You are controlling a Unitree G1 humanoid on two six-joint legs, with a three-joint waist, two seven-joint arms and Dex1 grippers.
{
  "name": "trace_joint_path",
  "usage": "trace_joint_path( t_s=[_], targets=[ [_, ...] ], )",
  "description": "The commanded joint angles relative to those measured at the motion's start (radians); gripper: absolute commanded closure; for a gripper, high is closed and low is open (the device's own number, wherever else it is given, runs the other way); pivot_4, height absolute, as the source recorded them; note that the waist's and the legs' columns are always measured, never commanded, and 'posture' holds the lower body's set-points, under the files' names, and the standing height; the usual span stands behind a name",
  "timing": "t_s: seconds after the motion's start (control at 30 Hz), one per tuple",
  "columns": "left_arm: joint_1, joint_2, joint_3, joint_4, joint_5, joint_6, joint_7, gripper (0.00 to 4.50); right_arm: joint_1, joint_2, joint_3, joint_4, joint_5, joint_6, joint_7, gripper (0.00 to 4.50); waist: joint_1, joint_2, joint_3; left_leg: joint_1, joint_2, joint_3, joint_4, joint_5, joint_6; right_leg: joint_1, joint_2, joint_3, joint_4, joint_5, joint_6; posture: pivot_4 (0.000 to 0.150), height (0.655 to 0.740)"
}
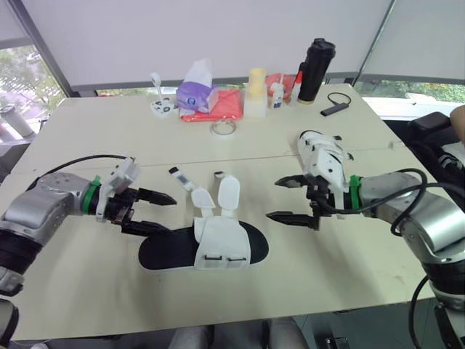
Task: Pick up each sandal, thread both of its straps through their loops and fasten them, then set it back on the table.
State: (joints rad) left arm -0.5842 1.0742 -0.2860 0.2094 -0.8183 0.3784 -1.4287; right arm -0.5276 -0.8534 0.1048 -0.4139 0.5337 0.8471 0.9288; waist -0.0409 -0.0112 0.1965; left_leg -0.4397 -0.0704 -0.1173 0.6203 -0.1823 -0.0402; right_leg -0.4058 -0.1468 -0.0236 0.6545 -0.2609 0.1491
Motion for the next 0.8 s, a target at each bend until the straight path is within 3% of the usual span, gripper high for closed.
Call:
trace_joint_path(
  t_s=[0.03, 0.1, 0.17, 0.2, 0.27, 0.4, 0.47, 0.5, 0.8],
  targets=[
    [0.027, -0.024, 0.126, -0.059, -0.008, 0.061, 0.044, 0.02, 0.027, 0.000, 0.011, -0.055, 0.006, -0.004, 0.008, 0.00, 0.000, 0.000, 0.000, 0.000, 0.000, 0.000, 0.000, 0.000, 0.000, 0.000, 0.000, 0.000, 0.000, 0.000, 0.000, 0.150, 0.7400],
    [0.048, -0.043, 0.165, -0.091, 0.003, 0.086, 0.066, 0.02, 0.041, -0.003, 0.018, -0.057, -0.001, -0.011, 0.012, 0.00, 0.000, 0.000, 0.000, 0.000, 0.000, 0.000, 0.000, 0.000, 0.000, 0.000, -0.001, 0.000, -0.001, 0.000, 0.000, 0.150, 0.7400],
    [0.071, -0.065, 0.205, -0.137, -0.002, 0.113, 0.096, 0.53, 0.049, -0.004, 0.021, -0.053, -0.001, -0.015, 0.019, 0.00, 0.000, 0.000, 0.000, 0.000, 0.000, 0.000, -0.001, 0.000, 0.000, 0.000, -0.001, 0.000, -0.001, 0.000, 0.000, 0.150, 0.7400],
    [0.081, -0.077, 0.226, -0.159, -0.008, 0.127, 0.114, 0.85, 0.051, -0.003, 0.023, -0.051, -0.001, -0.017, 0.022, 0.25, 0.001, 0.000, 0.000, 0.000, 0.000, 0.000, -0.001, 0.000, 0.000, 0.000, -0.001, 0.000, -0.001, 0.000, 0.000, 0.150, 0.7400],
    [0.098, -0.098, 0.260, -0.196, -0.014, 0.153, 0.146, 1.82, 0.056, -0.003, 0.025, -0.047, 0.000, -0.020, 0.028, 0.91, 0.002, 0.000, 0.000, 0.000, 0.000, 0.000, -0.001, 0.000, 0.000, 0.000, -0.001, 0.000, -0.001, 0.000, 0.000, 0.150, 0.7400],
    [0.127, -0.136, 0.308, -0.254, 0.004, 0.179, 0.202, 3.93, 0.060, -0.001, 0.027, -0.045, 0.001, -0.024, 0.039, 3.03, 0.005, 0.000, 0.000, 0.000, 0.000, 0.000, -0.001, 0.000, 0.000, 0.000, -0.001, 0.000, -0.001, 0.000, 0.000, 0.150, 0.7400],
    [0.144, -0.159, 0.331, -0.282, 0.012, 0.190, 0.249, 3.95, 0.064, 0.002, 0.037, -0.041, -0.006, -0.031, 0.044, 4.14, 0.006, 0.000, 0.000, 0.000, 0.000, 0.000, -0.001, 0.000, 0.000, 0.000, -0.001, 0.000, -0.002, 0.000, 0.000, 0.150, 0.7400],
    [0.150, -0.167, 0.340, -0.292, 0.015, 0.196, 0.265, 3.95, 0.065, 0.003, 0.042, -0.039, -0.011, -0.034, 0.044, 4.42, 0.006, 0.000, 0.000, 0.000, 0.000, 0.000, -0.001, 0.000, 0.000, 0.000, -0.002, 0.000, -0.002, 0.000, 0.000, 0.150, 0.7400],
    [0.170, -0.245, 0.390, -0.266, 0.081, 0.229, 0.415, 3.95, 0.083, 0.035, 0.139, -0.020, -0.074, -0.079, 0.052, 4.42, 0.015, 0.000, 0.000, 0.000, -0.001, 0.001, -0.001, 0.000, 0.000, 0.000, -0.002, 0.000, -0.002, 0.000, 0.000, 0.150, 0.7400]
  ],
)
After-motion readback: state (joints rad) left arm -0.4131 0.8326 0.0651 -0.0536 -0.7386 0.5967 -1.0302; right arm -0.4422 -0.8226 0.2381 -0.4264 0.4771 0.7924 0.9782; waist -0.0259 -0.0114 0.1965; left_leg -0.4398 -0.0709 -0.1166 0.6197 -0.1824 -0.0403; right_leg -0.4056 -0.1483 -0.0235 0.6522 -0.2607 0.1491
